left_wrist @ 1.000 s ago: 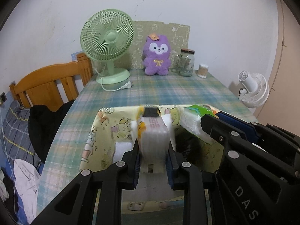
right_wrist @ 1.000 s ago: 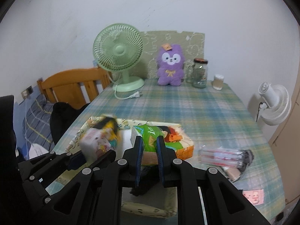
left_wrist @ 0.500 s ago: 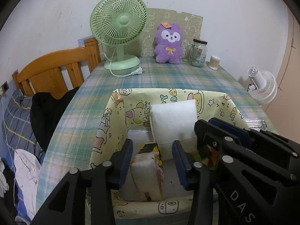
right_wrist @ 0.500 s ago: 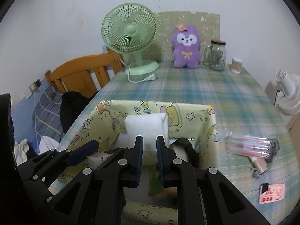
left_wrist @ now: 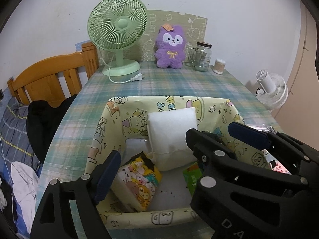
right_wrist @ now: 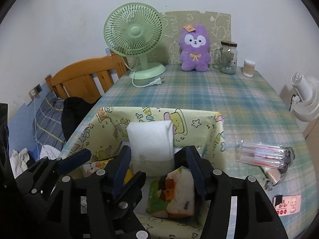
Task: Organize soft objects
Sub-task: 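Lower both packets into the fabric box and open both grippers, then withdraw both open tools from the box back over the table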
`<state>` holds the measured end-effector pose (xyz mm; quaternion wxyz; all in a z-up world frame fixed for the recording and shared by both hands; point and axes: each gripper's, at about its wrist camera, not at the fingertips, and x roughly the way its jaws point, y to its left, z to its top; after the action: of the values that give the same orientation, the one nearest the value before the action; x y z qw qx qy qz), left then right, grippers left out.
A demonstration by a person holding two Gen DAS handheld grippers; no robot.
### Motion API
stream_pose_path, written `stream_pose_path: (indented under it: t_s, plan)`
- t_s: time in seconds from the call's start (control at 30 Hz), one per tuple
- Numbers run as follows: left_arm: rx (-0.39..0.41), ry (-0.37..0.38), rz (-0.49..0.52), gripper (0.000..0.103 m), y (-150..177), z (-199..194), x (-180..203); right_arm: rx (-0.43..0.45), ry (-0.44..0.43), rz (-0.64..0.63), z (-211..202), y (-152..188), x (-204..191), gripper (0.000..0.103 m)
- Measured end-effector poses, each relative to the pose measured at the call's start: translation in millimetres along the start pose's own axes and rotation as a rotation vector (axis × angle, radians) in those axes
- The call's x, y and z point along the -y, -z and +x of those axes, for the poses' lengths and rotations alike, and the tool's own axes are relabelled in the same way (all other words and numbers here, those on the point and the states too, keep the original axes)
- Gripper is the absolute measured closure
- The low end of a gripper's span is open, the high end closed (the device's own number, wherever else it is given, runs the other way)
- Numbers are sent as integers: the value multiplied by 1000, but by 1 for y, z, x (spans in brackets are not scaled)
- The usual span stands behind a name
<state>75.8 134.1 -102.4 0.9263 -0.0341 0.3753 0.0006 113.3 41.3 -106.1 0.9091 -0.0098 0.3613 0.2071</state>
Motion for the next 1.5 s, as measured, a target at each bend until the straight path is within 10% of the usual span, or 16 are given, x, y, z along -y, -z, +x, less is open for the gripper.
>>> stream_pose_path:
  t_s: [0.53, 1.5]
  plan:
    - [89, 3, 8, 6, -10, -32, 27, 130, 65, 32, -50, -7, 21, 2]
    - [170, 10, 49, 0, -14, -66, 86, 223, 81, 33, -113, -3, 63, 0]
